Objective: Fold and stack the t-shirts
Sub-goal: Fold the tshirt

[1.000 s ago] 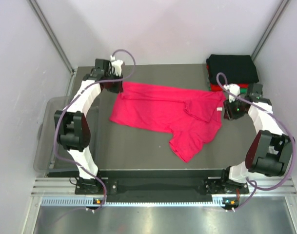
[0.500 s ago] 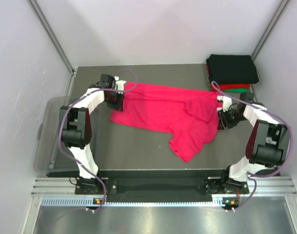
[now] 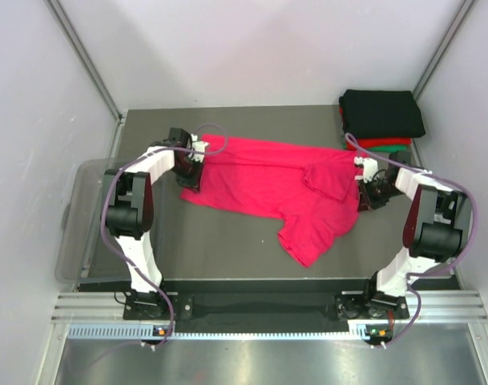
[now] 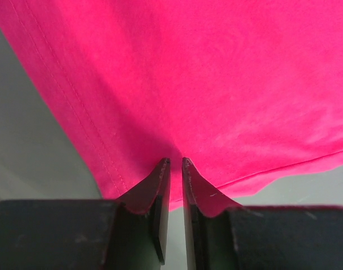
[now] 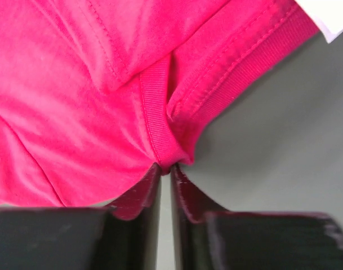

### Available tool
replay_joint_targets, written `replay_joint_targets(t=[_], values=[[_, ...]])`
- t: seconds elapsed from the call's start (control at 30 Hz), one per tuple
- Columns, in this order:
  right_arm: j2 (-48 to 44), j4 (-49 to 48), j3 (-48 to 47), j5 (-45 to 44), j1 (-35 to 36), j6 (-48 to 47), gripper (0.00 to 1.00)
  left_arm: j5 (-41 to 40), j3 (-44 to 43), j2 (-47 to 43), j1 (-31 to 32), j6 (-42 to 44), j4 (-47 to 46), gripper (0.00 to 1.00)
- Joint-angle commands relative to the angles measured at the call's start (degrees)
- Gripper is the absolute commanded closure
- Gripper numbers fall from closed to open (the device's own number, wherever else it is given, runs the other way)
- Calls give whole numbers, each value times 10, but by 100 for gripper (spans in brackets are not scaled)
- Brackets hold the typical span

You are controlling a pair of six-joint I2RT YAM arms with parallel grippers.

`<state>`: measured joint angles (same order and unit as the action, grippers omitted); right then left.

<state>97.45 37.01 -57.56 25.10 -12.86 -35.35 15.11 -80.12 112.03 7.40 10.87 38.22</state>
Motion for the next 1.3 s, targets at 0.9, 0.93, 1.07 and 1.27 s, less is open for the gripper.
replay_joint_targets(t=[0.9, 0.93, 1.07, 1.27], values=[[-62, -5, 36, -132, -2, -31, 92, -75, 78, -116, 0, 43, 25, 82], [-64, -5, 36, -131, -2, -31, 92, -74, 78, -118, 0, 42, 27, 82], [-65, -5, 37, -130, -2, -30, 88, -66, 80, -124, 0, 42, 28, 82], [-80, -3, 37, -119, -3, -29, 76, -50, 66, -106, 1, 39, 22, 79]])
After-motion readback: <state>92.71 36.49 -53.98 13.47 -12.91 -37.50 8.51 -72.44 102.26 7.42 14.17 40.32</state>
